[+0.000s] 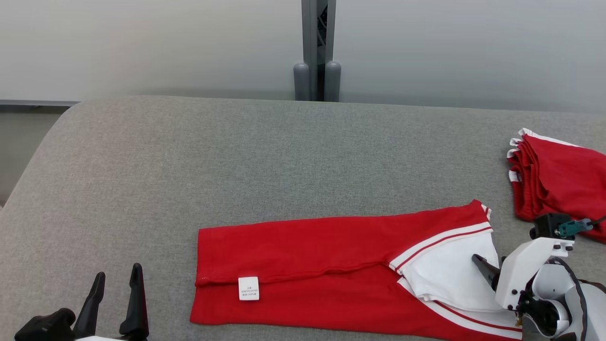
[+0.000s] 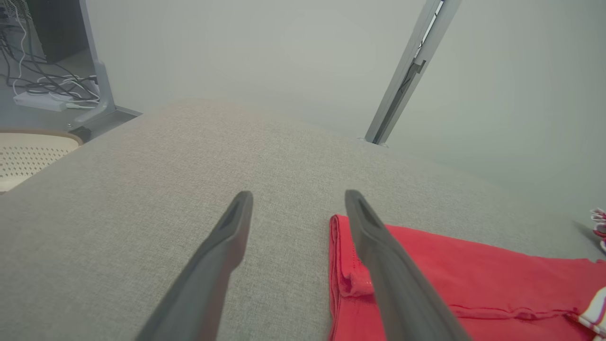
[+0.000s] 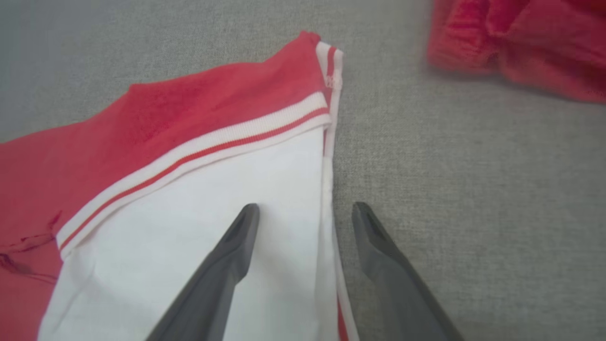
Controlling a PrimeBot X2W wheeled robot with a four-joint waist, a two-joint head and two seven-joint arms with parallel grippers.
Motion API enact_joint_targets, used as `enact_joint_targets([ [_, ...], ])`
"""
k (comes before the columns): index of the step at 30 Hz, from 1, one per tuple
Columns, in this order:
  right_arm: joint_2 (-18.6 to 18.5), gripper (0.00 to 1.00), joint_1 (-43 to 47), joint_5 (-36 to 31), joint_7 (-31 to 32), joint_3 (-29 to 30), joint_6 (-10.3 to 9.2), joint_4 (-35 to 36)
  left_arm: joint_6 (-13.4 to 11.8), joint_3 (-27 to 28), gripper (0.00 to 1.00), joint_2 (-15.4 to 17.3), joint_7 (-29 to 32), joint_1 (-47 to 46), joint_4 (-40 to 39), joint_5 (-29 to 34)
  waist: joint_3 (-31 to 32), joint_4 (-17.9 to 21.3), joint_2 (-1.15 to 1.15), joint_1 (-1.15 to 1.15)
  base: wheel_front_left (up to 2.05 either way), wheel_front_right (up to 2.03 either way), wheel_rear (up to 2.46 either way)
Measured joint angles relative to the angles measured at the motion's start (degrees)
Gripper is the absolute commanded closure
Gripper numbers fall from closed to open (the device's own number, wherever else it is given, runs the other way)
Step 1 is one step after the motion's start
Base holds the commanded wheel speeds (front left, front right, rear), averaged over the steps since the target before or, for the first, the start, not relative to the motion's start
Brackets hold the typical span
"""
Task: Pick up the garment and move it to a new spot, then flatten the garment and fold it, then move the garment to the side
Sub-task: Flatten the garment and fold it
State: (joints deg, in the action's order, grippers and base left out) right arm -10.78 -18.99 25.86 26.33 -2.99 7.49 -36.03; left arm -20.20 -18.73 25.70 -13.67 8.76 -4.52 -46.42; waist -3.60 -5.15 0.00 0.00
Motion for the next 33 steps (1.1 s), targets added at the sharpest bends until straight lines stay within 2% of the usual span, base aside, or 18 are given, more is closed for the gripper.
enact_joint_targets([
  [9,-1.0,0.0,-3.2,0.8,1.4,-4.1,-0.01,-4.6,0.5,-0.2,0.0,-0.7,-0.3,-1.0,0.4,0.0,-1.1,-1.1,0.0,0.0,0.0,0.0,0.0],
  [10,-1.2,0.05,-3.6,0.7,1.4,-5.1,-0.02,-4.8,0.5,-0.2,0.0,-0.8,-0.3,-1.0,0.5,0.0,-1.3,-1.2,0.0,0.0,0.0,0.0,0.0],
  [12,-1.5,0.41,-4.4,0.7,1.4,-6.8,-0.08,-5.3,0.5,-0.2,0.0,-1.0,-0.5,-1.1,0.7,0.1,-1.5,-1.2,0.0,0.0,0.0,0.0,0.0],
  [13,-1.6,0.51,-4.7,0.7,1.4,-7.6,-0.08,-5.6,0.6,-0.2,0.0,-1.1,-0.5,-1.3,0.9,0.1,-1.6,-1.3,0.0,0.0,0.0,0.0,0.0],
  [16,-1.6,0.67,-5.5,0.7,0.7,-9.2,-0.05,-6.6,0.8,-0.2,0.0,-1.3,-0.5,-1.4,1.2,0.1,-1.7,-1.3,0.0,0.0,0.0,0.0,0.0],
  [18,-1.8,0.85,-6.1,0.8,0.1,-9.7,0.02,-7.6,0.8,-0.1,0.0,-1.5,-0.6,-1.4,1.4,0.1,-1.8,-1.2,0.0,0.0,0.0,0.0,0.0],
  [19,-1.7,1.0,-6.4,0.9,-0.3,-9.7,0.02,-8.1,1.0,-0.1,0.0,-1.6,-0.6,-1.4,1.5,0.1,-1.8,-1.1,0.0,0.0,0.0,0.0,0.0],
  [27,-2.8,1.0,-8.9,2.5,-2.2,-10.5,0.1,-9.2,1.5,0.3,0.0,-2.6,-1.0,-1.5,2.0,0.4,-2.0,0.4,0.0,0.0,0.0,0.0,0.0],
  [33,-4.4,1.0,-9.9,5.1,-2.1,-12.0,0.07,-4.5,2.0,0.5,0.0,-3.2,-1.1,-1.5,2.4,0.7,-1.9,2.7,0.0,0.0,0.0,0.0,0.0],
])
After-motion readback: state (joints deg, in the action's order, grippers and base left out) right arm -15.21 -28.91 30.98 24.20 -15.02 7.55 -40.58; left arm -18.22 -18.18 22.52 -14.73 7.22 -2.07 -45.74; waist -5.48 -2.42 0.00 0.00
